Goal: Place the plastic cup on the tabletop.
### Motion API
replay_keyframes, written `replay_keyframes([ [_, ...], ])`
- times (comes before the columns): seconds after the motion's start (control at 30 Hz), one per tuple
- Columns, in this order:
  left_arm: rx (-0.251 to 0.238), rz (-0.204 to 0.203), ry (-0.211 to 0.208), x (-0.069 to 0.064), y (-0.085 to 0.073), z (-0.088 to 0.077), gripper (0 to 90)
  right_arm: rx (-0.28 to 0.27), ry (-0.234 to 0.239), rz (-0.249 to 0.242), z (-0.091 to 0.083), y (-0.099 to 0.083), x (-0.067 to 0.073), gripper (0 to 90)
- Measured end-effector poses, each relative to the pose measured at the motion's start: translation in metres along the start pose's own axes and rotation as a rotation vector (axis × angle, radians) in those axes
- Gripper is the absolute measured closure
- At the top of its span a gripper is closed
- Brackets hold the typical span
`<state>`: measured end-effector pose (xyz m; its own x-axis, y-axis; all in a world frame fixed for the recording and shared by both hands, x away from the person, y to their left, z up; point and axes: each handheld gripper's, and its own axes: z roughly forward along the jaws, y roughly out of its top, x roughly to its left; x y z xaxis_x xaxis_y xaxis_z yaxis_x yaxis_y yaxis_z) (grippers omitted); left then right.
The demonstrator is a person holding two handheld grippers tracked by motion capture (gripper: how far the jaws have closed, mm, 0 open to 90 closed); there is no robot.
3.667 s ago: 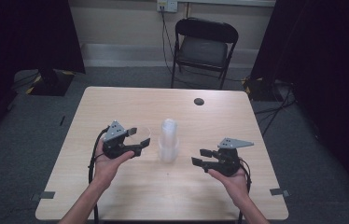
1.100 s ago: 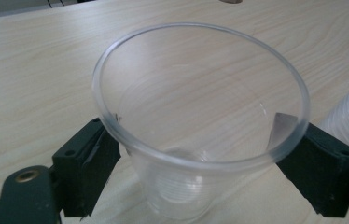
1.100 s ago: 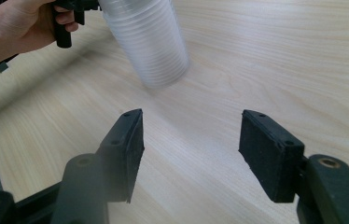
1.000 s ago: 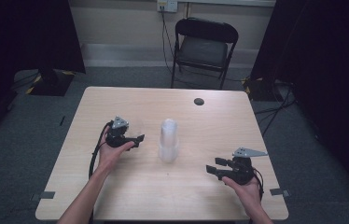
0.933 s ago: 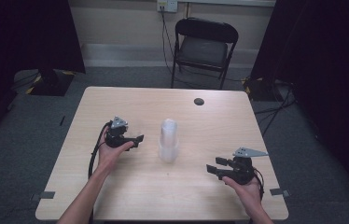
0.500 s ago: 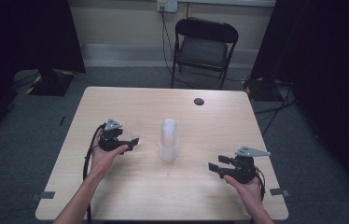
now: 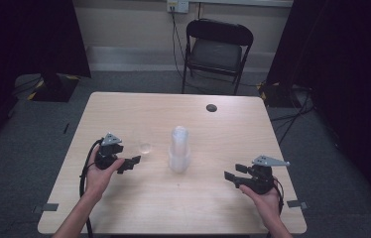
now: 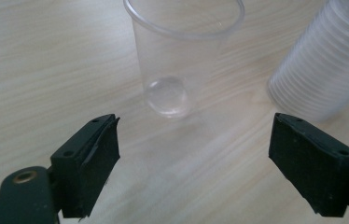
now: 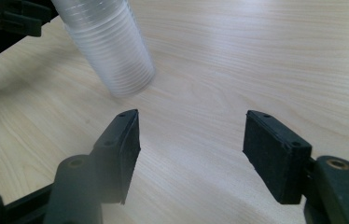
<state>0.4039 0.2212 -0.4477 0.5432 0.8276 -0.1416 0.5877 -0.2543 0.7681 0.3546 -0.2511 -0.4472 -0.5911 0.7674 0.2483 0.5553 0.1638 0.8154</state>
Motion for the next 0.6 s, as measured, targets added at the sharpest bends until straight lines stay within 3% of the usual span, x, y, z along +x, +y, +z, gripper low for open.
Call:
replay_keyframes([
  [0.07,-0.003,-0.016,0.000,-0.002,-0.004,-0.003,16.2,0.001,-0.003,-0.001,0.000,0.000,-0.001,36.3],
  [0.17,-0.005,-0.002,0.003,-0.008,-0.009,-0.011,16.3,0.003,-0.007,-0.001,0.000,0.000,-0.001,36.1],
  [0.33,-0.008,-0.016,0.009,-0.015,-0.011,-0.021,16.3,0.004,-0.011,0.001,0.000,-0.002,-0.002,36.0],
  [0.6,-0.015,0.041,0.020,-0.029,-0.021,-0.034,16.3,0.005,-0.019,-0.004,0.000,-0.003,-0.002,35.2],
])
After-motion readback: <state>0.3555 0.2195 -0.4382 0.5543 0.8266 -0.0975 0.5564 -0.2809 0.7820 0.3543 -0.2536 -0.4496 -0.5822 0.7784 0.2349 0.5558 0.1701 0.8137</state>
